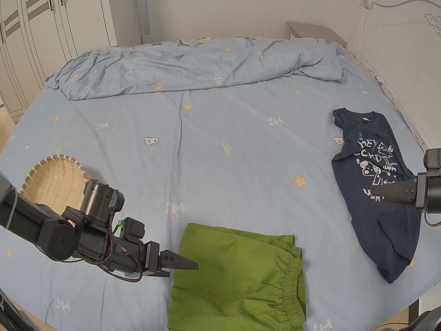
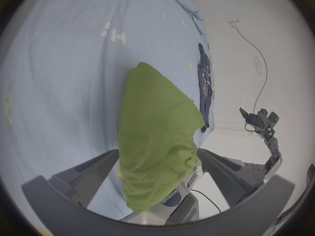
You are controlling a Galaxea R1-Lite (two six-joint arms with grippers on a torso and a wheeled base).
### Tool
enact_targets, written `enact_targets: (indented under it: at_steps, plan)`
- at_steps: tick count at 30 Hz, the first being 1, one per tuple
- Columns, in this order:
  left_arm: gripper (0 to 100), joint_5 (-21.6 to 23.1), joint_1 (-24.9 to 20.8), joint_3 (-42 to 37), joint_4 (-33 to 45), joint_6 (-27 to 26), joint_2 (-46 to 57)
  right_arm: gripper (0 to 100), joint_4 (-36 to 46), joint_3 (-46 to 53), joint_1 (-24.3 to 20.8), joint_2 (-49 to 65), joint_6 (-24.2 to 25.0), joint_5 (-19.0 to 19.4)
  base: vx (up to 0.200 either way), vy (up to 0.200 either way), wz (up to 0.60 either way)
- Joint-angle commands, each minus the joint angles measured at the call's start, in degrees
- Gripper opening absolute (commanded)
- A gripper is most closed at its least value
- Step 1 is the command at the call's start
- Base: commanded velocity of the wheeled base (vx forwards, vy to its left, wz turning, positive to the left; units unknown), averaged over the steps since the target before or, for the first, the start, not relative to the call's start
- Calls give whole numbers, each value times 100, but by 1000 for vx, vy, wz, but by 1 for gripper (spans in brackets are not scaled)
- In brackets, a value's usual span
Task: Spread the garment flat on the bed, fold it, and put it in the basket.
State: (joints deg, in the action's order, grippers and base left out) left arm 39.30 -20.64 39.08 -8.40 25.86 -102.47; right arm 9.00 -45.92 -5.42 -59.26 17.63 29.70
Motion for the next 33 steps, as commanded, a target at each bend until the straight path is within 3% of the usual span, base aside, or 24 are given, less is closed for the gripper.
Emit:
enact_targets:
  at_steps: [1,6,12,16,26,33]
  plan:
    - [100,-2,-10,-41,-100,-10,-387,100,-3,13,-20,125,4,1,0,0,0]
    - [100,-28,-54,-6,-197,-37,-616,100,-3,22,-11,116,4,1,0,0,0]
    - [100,-379,-160,-85,-470,-177,-906,100,-12,39,6,107,-5,1,0,0,0]
    - [100,-318,-221,-155,-514,-169,-871,100,-12,48,15,99,-5,1,0,0,0]
    - [100,-309,-837,-164,-953,-98,-994,100,-12,48,-20,134,-5,1,0,0,0]
    - [100,-309,-1153,-164,-1480,491,-1073,100,-12,57,-20,107,-5,1,0,0,0]
